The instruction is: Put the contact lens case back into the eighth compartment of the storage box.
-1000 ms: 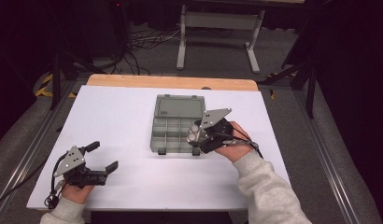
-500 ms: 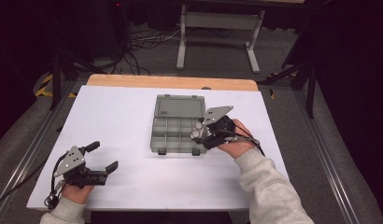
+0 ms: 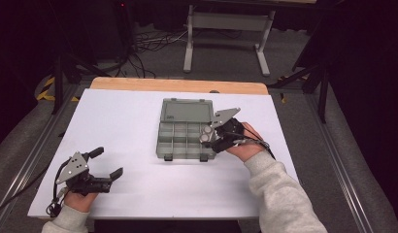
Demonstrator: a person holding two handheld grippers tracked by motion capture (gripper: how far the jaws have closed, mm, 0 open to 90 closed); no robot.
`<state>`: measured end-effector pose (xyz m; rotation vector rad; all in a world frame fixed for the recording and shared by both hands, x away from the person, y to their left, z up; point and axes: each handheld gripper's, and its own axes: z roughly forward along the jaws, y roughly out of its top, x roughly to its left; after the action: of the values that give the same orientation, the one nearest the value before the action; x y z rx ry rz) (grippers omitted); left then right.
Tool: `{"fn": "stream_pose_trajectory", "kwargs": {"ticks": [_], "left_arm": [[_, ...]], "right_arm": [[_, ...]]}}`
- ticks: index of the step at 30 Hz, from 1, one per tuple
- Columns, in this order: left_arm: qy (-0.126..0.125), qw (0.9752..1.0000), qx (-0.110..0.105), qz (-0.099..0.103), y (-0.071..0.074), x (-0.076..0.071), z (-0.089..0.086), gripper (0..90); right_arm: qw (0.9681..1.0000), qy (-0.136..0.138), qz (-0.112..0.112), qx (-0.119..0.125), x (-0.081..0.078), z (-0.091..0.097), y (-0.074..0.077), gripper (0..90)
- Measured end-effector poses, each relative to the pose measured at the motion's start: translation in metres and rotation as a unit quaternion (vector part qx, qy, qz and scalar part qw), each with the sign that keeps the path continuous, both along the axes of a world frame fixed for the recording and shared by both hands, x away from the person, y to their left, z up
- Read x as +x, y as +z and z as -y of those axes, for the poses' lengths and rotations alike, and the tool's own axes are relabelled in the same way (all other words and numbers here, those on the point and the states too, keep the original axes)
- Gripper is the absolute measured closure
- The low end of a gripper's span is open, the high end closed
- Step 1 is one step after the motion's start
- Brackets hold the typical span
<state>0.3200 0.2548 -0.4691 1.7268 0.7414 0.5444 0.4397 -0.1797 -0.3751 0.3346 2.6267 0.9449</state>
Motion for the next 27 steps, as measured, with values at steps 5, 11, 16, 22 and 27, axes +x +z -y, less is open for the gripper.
{"fn": "stream_pose_trajectory", "kwargs": {"ticks": [5,11,16,22,27], "left_arm": [[0.000,1.0000,0.001,0.000,0.000,0.000,0.000,0.6],[0.000,1.0000,0.001,0.000,0.000,0.000,0.000,0.5],[0.000,1.0000,0.001,0.000,0.000,0.000,0.000,0.6],[0.000,1.0000,0.001,-0.001,0.000,0.000,0.000,0.6],[0.001,1.0000,0.000,-0.001,0.000,0.000,0.000,0.6]], "right_arm": [[0.9999,0.002,-0.006,-0.009,0.004,0.001,-0.002,26.3],[0.9997,0.005,-0.015,-0.017,0.007,0.001,-0.005,26.3],[0.9995,0.007,-0.021,-0.022,0.010,0.001,-0.009,26.4],[0.9990,0.006,-0.031,-0.030,0.013,0.001,-0.013,26.4],[0.9982,0.009,-0.037,-0.046,0.014,-0.002,-0.015,26.4]]}}
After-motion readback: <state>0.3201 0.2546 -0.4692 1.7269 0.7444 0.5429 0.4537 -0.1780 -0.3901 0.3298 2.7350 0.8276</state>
